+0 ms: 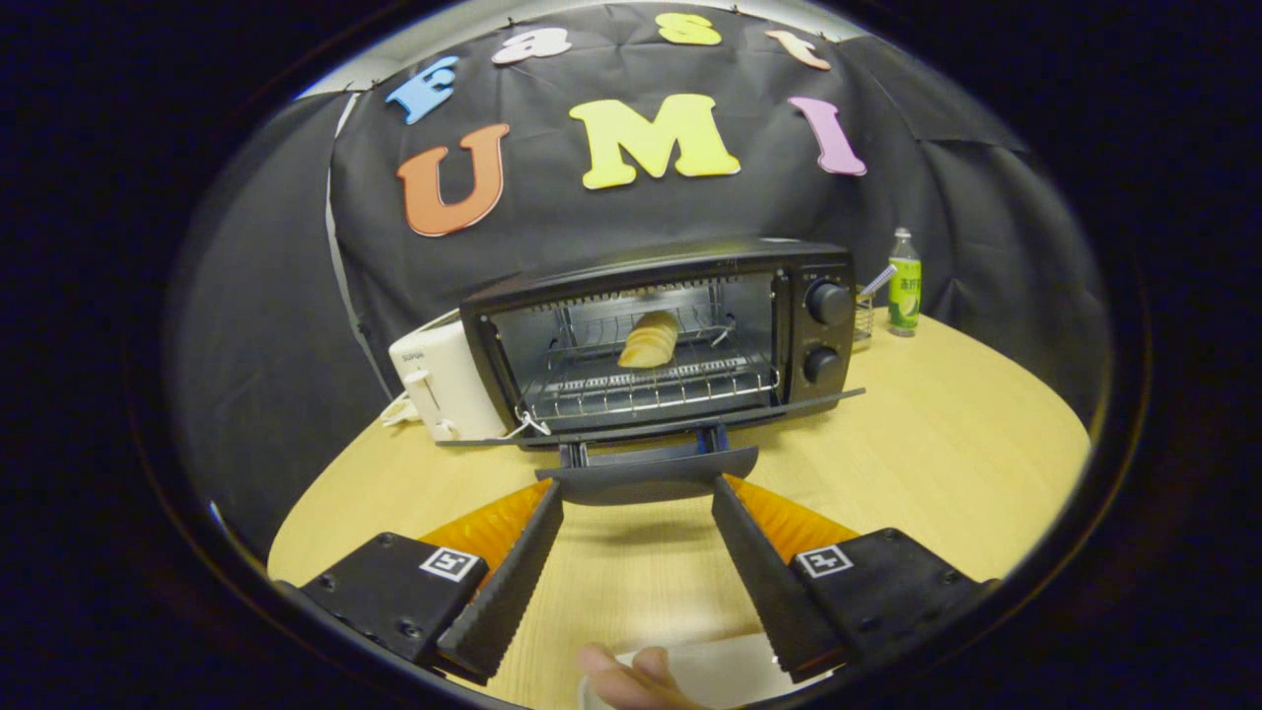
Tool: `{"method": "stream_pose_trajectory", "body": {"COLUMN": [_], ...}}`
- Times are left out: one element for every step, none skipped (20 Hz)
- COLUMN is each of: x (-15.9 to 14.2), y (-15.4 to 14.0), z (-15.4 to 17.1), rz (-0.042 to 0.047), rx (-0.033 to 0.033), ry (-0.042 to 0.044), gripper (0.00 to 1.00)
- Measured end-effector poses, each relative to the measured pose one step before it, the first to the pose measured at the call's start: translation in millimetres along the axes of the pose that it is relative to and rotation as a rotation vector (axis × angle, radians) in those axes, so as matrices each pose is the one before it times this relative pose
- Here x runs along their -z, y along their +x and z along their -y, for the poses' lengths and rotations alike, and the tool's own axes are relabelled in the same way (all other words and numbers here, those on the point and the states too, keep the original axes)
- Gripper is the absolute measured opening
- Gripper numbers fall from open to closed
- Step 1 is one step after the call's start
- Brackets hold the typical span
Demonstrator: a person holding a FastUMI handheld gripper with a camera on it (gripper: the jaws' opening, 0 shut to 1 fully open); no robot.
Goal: Open the toaster oven, put the food inside, and close the toaster oven door.
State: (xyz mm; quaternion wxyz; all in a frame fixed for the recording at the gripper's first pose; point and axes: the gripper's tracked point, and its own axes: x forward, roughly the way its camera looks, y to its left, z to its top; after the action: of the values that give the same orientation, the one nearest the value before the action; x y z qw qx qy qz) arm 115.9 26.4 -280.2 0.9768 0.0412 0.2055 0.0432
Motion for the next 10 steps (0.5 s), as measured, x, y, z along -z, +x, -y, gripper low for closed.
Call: {"method": "stream_pose_trajectory", "body": {"x": [-4.18, -3.76, -4.3, -2.68, -1.25, -2.18, -4.56, 0.01, 5.54, 9.39], "y": [1.43, 2.05, 1.48, 2.28, 0.91, 2.08, 1.95, 5.84, 4.82, 3.73], "z": [-0.82, -0.33, -0.64, 0.1, -0.2, -0.33, -2.87, -1.3, -0.17, -1.72], "rz": [0.01855, 0.01784, 0.02206, 0.01112, 0.01071, 0.01139, 0.01649, 0.00836, -0.02485, -0.04947], "rx": [0.00786, 0.00842, 0.00938, 0.01164, 0.01492, 0.01378, -0.00042, 0.00129, -0.00329, -0.00819], "ry": [-0.01311, -0.01355, -0.01737, -0.01276, -0.00811, -0.01713, -0.0062, -0.01101, -0.01046, 0.00689], "gripper": [1.0, 1.0, 1.0, 1.0, 1.0, 1.0, 1.0, 1.0, 1.0, 1.0]}}
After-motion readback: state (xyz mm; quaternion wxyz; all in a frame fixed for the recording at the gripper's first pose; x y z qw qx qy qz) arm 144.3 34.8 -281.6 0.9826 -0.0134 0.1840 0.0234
